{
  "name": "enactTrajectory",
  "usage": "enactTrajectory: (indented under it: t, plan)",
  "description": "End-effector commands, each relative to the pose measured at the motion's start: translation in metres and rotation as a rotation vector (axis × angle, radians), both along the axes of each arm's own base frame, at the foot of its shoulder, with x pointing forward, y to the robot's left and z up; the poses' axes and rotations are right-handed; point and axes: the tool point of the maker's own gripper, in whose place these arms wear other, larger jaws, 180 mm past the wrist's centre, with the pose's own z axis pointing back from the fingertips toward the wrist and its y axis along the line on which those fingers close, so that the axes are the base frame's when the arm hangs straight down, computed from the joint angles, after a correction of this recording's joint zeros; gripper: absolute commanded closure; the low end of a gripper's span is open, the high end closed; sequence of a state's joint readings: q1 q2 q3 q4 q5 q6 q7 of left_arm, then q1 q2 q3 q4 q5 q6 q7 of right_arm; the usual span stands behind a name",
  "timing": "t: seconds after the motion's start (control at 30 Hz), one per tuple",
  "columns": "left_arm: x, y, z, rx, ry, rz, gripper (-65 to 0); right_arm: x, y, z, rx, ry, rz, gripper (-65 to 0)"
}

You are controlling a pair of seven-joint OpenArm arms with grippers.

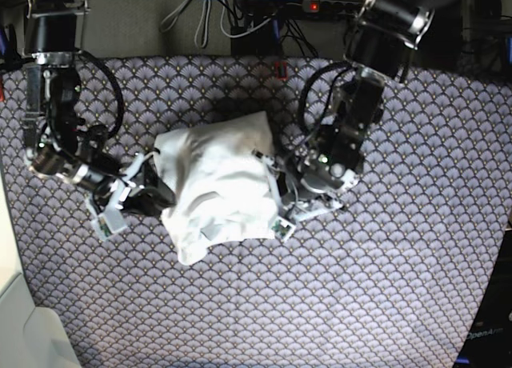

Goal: Fold the T-shirt properly
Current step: 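Press the folded bundle flat with both grippers, squaring its sides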

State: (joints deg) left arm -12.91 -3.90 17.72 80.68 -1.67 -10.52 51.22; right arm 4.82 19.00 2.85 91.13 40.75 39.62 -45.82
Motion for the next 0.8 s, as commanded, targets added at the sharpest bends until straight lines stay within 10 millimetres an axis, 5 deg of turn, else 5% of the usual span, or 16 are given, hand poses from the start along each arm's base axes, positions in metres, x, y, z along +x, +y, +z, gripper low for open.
enactTrajectory:
  t: [0.0, 0.3, 0.5, 0.77]
  plan:
    - [0.015, -0.011, 0.015, -0.032, -0.050, -0.004, -0.5, 0.007, 0.002, 0.018, 0.024, -0.058, 0.006, -19.2]
    - [0.052, -0.034, 0.006, -0.094, -0.067, 0.001, -0.5, 0.003, 0.005, 0.011, 0.030, -0.036, 0.011, -19.2]
    - [0.073, -0.030, 0.011, -0.094, -0.097, 0.010, -0.5, -0.005, 0.004, -0.015, 0.051, 0.042, -0.009, -19.2]
    - [0.075, -0.025, 0.009, -0.083, -0.092, 0.015, -0.5, -0.007, -0.011, -0.053, 0.102, 0.144, -0.080, -19.2]
